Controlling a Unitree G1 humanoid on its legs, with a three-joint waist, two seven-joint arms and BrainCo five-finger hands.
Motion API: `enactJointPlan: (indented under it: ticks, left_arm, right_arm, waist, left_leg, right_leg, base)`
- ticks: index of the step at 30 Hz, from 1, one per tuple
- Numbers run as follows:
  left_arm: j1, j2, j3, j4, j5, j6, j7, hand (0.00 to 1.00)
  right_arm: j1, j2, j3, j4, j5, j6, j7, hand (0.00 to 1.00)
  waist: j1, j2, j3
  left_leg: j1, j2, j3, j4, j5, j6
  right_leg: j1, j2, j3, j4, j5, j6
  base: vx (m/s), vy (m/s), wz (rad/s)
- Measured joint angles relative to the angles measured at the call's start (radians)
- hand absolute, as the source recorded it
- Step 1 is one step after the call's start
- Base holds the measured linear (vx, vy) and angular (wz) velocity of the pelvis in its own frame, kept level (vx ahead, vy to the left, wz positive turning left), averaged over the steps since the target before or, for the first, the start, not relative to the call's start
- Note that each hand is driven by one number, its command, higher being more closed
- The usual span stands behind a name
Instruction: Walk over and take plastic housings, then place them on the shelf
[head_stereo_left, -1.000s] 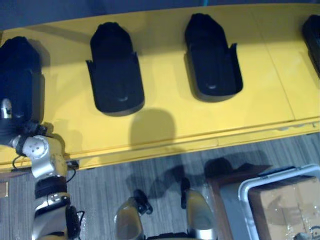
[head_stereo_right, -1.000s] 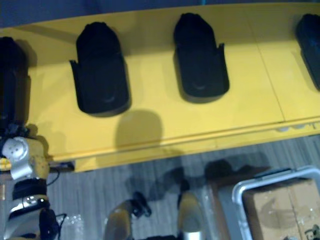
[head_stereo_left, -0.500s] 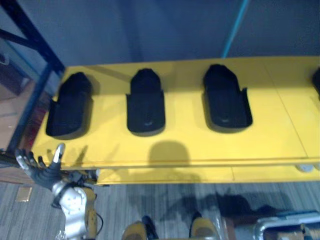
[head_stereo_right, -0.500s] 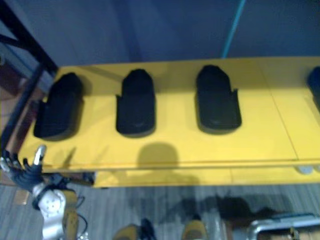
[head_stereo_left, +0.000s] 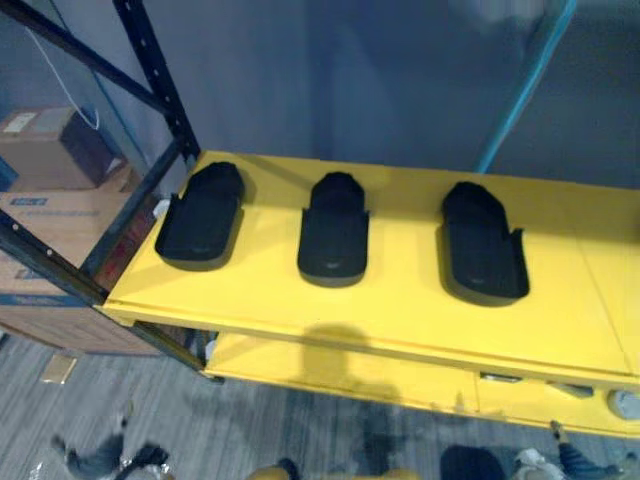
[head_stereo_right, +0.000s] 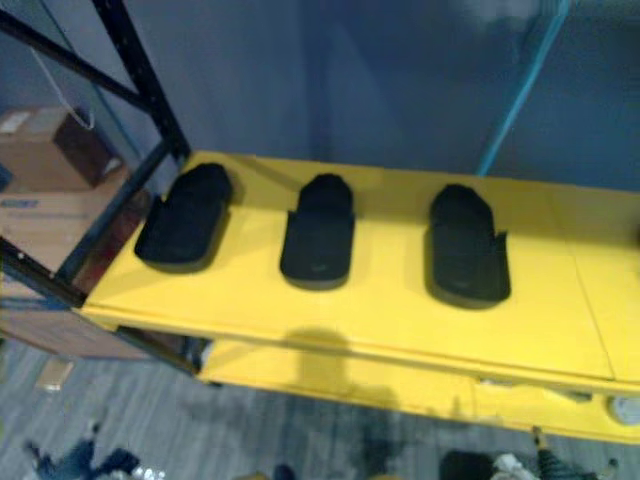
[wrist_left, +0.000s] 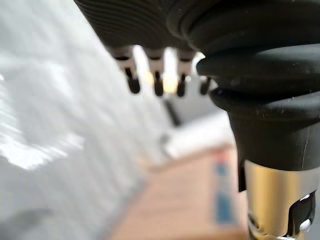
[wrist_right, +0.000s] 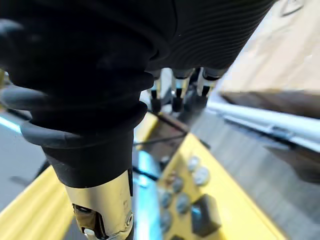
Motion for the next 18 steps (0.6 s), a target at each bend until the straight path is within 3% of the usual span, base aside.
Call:
enactJointPlan:
  ticks: [4, 6, 9, 16, 18]
  left_arm:
    - [-0.017, -0.005, 0.079, 0.205, -0.009, 0.060, -0.091, 0.00]
    - [-0.022, -0.011, 0.125, 0.302, -0.033, 0.112, -0.156, 0.00]
    - [-0.023, -0.017, 0.151, 0.351, -0.073, 0.142, -0.210, 0.00]
    - [-0.060, -0.017, 0.121, 0.412, -0.066, 0.154, -0.310, 0.00]
    - [-0.073, -0.016, 0.110, 0.419, -0.051, 0.154, -0.328, 0.00]
  right_arm:
    - [-0.006, -0.001, -0.027, 0.034, 0.048, 0.000, 0.032, 0.00]
    - [0.000, -0.006, -0.069, 0.087, 0.071, 0.003, 0.060, 0.00]
    - [-0.001, -0.008, -0.086, 0.168, 0.073, 0.004, 0.099, 0.00]
    - [-0.041, -0.008, -0.082, 0.246, 0.094, 0.003, 0.204, 0.00]
    - [-0.059, -0.008, -0.073, 0.262, 0.114, 0.018, 0.268, 0.00]
  waist:
    - [0.000, 0.006, -0.003]
    - [-0.003, 0.026, -0.011]
    - [-0.004, 0.047, -0.022]
    - [-0.003, 0.025, -0.024]
    - [-0.002, 0.018, -0.026]
  left_leg:
    - [0.015, -0.010, 0.019, -0.044, 0.031, 0.000]
    - [0.018, -0.010, 0.022, -0.045, 0.033, 0.001]
    - [0.018, -0.009, 0.023, -0.045, 0.032, -0.004]
    - [0.017, -0.010, 0.033, -0.045, 0.028, -0.001]
    - [0.018, -0.011, 0.043, -0.045, 0.024, -0.005]
  right_leg:
    - [-0.003, -0.001, 0.003, -0.020, -0.008, 0.010]
    - [-0.002, -0.002, 0.004, -0.021, -0.016, 0.008]
    - [-0.001, -0.001, 0.004, -0.023, -0.016, 0.009]
    - [0.001, 0.001, 0.008, -0.038, -0.009, 0.010]
    - [0.003, 0.003, 0.016, -0.042, 0.002, 0.016]
  base:
    - [-0.13, -0.044, -0.14]
    - [-0.09, 0.000, -0.03]
    - [-0.04, 0.012, 0.00]
    - [0.04, 0.017, -0.03]
    - [0.08, 0.024, -0.10]
